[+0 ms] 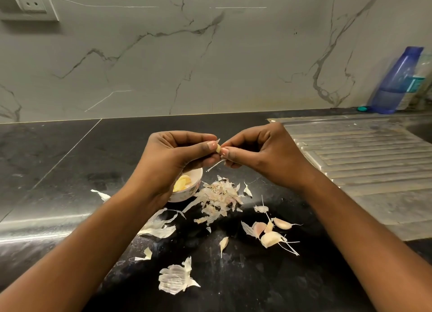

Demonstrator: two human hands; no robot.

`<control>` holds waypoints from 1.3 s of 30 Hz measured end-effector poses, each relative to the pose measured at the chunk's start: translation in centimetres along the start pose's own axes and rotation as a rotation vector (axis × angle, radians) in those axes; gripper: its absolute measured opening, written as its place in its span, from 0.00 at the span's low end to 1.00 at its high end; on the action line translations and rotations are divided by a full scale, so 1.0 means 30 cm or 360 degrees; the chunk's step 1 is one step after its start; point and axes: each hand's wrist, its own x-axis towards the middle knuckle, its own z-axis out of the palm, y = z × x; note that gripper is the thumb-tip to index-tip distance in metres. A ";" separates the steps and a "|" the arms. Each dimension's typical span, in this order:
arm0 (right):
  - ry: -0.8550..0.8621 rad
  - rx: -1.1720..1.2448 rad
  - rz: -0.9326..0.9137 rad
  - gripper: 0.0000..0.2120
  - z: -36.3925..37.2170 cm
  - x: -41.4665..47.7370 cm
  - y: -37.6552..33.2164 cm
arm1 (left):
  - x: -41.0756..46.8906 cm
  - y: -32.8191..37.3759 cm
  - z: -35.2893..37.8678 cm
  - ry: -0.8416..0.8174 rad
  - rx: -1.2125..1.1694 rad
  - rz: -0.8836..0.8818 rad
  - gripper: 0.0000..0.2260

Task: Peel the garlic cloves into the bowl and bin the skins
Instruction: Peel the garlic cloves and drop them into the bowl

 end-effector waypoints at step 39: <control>0.0163 0.0078 -0.0006 0.03 0.021 0.005 -0.003 | -0.002 -0.005 0.009 -0.0017 0.0122 0.0191 0.17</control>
